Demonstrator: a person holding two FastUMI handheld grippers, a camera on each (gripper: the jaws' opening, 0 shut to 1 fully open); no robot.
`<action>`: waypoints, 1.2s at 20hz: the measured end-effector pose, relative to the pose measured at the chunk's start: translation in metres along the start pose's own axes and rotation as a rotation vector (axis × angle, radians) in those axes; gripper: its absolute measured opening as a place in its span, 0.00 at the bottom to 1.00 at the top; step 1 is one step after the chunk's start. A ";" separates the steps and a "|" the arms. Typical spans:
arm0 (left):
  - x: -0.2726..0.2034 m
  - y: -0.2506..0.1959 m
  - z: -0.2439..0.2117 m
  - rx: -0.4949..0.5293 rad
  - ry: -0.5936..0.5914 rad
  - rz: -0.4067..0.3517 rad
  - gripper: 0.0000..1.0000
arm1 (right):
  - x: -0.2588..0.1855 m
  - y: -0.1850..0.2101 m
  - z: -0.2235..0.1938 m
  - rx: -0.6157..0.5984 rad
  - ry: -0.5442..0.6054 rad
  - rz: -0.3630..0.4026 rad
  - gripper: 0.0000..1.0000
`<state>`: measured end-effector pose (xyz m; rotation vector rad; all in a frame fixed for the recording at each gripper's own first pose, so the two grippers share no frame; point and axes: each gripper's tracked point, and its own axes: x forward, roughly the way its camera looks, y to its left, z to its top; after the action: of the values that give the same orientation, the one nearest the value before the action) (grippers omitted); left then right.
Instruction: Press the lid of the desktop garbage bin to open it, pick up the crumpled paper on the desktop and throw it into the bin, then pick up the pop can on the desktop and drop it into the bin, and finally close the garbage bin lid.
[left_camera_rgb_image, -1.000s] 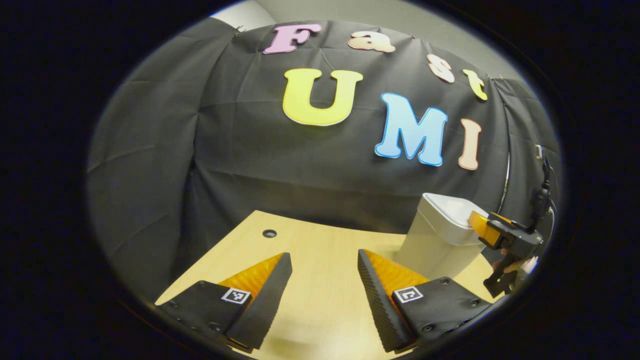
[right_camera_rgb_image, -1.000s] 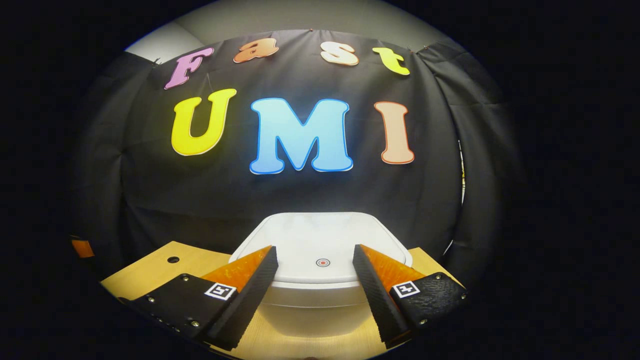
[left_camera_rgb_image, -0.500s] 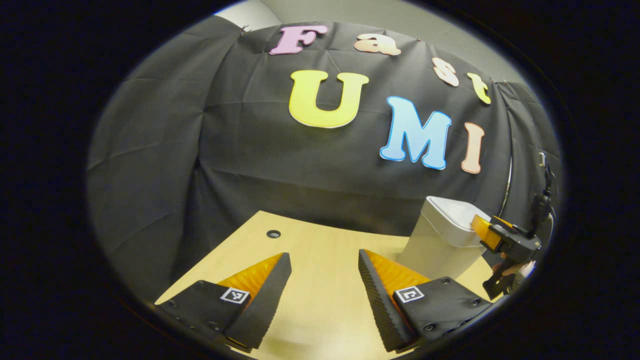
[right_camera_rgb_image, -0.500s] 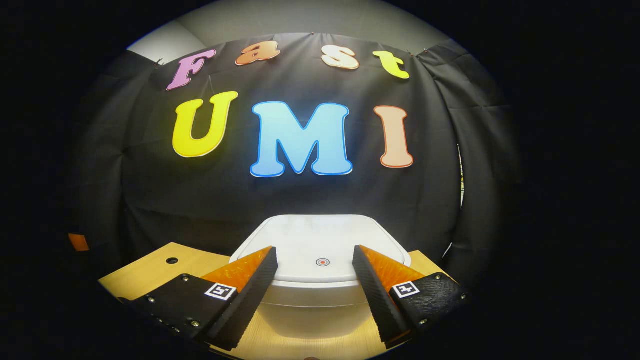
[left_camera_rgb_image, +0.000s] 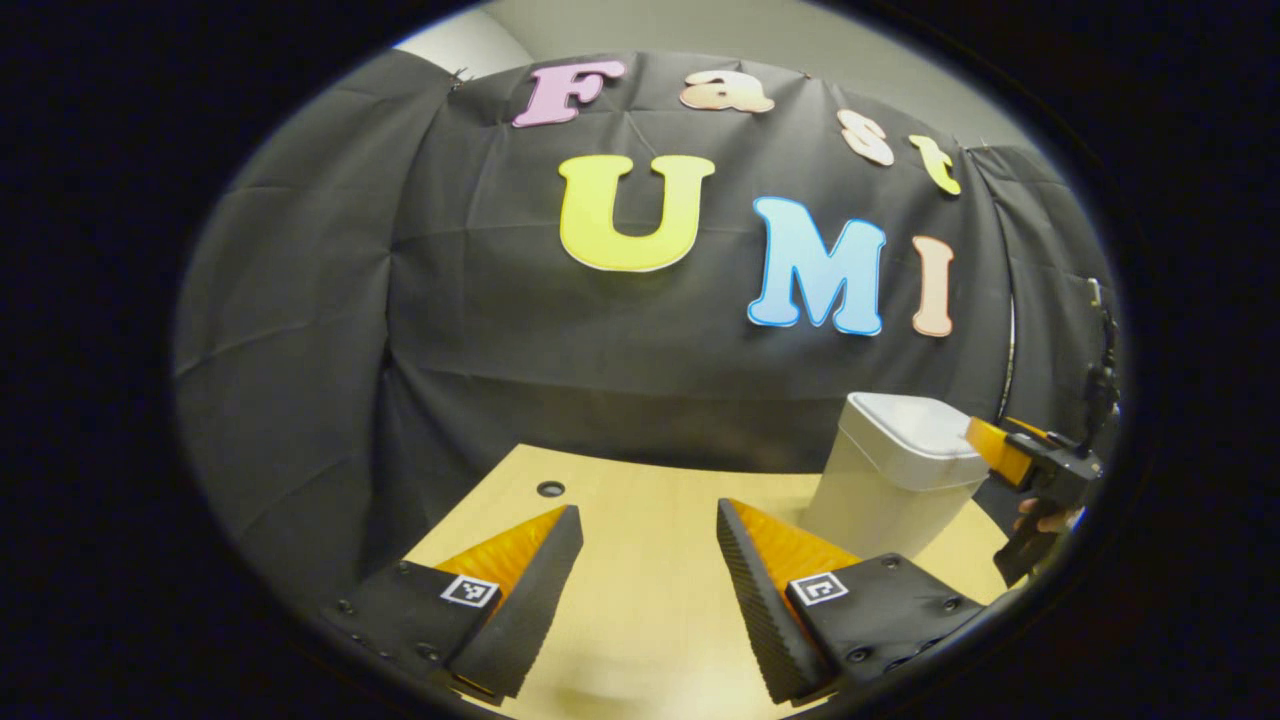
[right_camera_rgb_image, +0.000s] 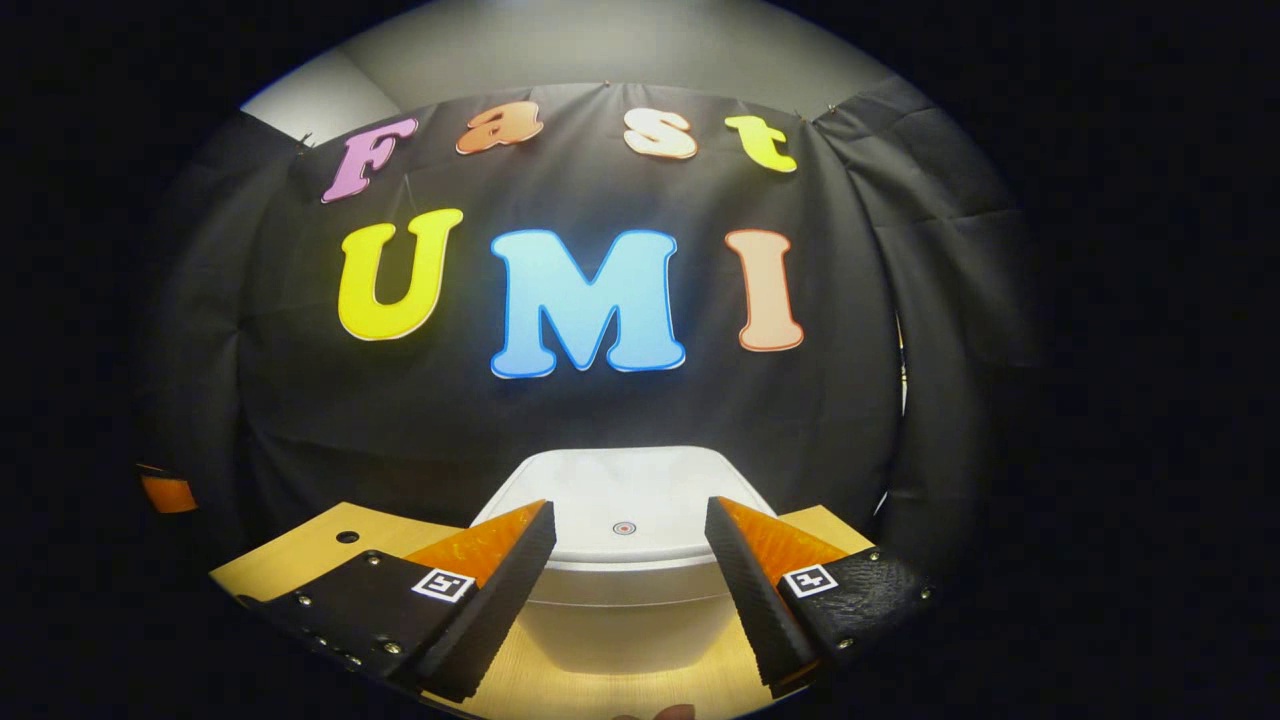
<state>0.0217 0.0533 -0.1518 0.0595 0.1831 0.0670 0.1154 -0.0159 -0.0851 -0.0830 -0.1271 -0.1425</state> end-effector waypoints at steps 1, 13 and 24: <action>0.001 -0.003 0.002 0.016 -0.006 -0.008 0.94 | -0.006 -0.001 0.005 0.002 -0.010 0.001 0.96; 0.029 -0.079 0.016 0.123 -0.048 -0.181 0.94 | -0.067 -0.015 0.016 -0.045 0.006 0.004 0.96; 0.005 -0.203 0.008 0.130 -0.067 -0.239 0.92 | -0.086 -0.094 0.022 -0.082 -0.018 0.018 0.96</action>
<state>0.0404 -0.1485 -0.1583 0.1684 0.1267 -0.1847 0.0142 -0.0952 -0.0683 -0.1670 -0.1382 -0.1287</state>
